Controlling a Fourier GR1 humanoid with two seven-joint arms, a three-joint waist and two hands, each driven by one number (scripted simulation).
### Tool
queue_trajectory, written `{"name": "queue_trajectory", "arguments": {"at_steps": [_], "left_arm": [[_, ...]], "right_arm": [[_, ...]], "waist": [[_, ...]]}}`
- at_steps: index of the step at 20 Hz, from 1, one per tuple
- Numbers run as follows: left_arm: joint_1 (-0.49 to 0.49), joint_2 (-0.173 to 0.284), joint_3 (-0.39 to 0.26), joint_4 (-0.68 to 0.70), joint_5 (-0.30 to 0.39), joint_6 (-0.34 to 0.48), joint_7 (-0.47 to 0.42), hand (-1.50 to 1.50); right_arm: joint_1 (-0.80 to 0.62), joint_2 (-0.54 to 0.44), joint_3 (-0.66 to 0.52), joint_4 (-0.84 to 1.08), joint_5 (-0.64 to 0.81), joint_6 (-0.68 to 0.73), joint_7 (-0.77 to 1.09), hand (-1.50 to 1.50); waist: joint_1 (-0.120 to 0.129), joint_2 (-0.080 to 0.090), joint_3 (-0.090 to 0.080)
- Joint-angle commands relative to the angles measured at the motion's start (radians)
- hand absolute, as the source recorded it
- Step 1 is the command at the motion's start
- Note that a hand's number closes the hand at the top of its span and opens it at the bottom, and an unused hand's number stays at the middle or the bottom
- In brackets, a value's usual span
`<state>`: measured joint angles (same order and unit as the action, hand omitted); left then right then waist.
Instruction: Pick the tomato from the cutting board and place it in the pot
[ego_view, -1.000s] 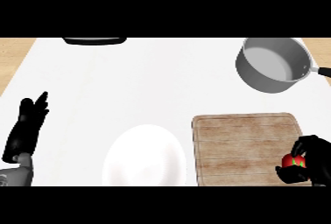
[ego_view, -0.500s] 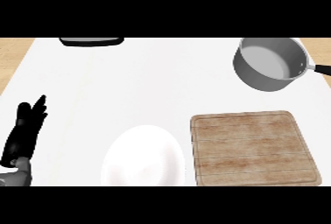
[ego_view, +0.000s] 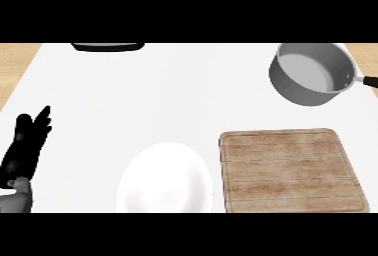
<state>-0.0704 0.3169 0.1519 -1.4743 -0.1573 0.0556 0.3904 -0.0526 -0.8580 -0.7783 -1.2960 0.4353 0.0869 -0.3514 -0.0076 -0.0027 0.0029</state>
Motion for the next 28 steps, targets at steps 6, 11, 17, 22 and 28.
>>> {"name": "queue_trajectory", "arguments": {"at_steps": [6, 11, 17, 22, 28], "left_arm": [[-0.025, -0.036, -0.023, -0.012, -0.043, 0.029, 0.013, 0.00], [-0.077, -0.028, -0.023, 0.026, -0.029, -0.007, 0.015, 0.00], [-0.093, -0.058, -0.035, 0.034, -0.051, 0.016, 0.027, 0.00], [-0.042, -0.057, -0.040, 0.010, -0.060, 0.007, 0.000, 0.00], [-0.062, -0.037, -0.006, -0.001, -0.042, -0.005, 0.039, 0.00]], "right_arm": [[-0.201, -0.215, 0.026, 0.114, -0.102, 0.173, 0.013, 1.50], [-0.409, -0.233, 0.214, 0.170, -0.068, 0.176, 0.169, 1.50], [-0.557, -0.169, 0.369, 0.225, -0.023, 0.197, 0.279, 1.50], [-0.670, -0.084, 0.492, 0.344, 0.057, 0.161, 0.275, 1.50], [-0.710, 0.039, 0.552, 0.450, 0.094, 0.158, 0.315, 1.50]], "waist": [[0.014, 0.004, -0.003], [0.034, 0.009, -0.003], [0.030, 0.008, -0.003], [0.044, 0.011, -0.003], [0.030, 0.007, -0.003]]}}
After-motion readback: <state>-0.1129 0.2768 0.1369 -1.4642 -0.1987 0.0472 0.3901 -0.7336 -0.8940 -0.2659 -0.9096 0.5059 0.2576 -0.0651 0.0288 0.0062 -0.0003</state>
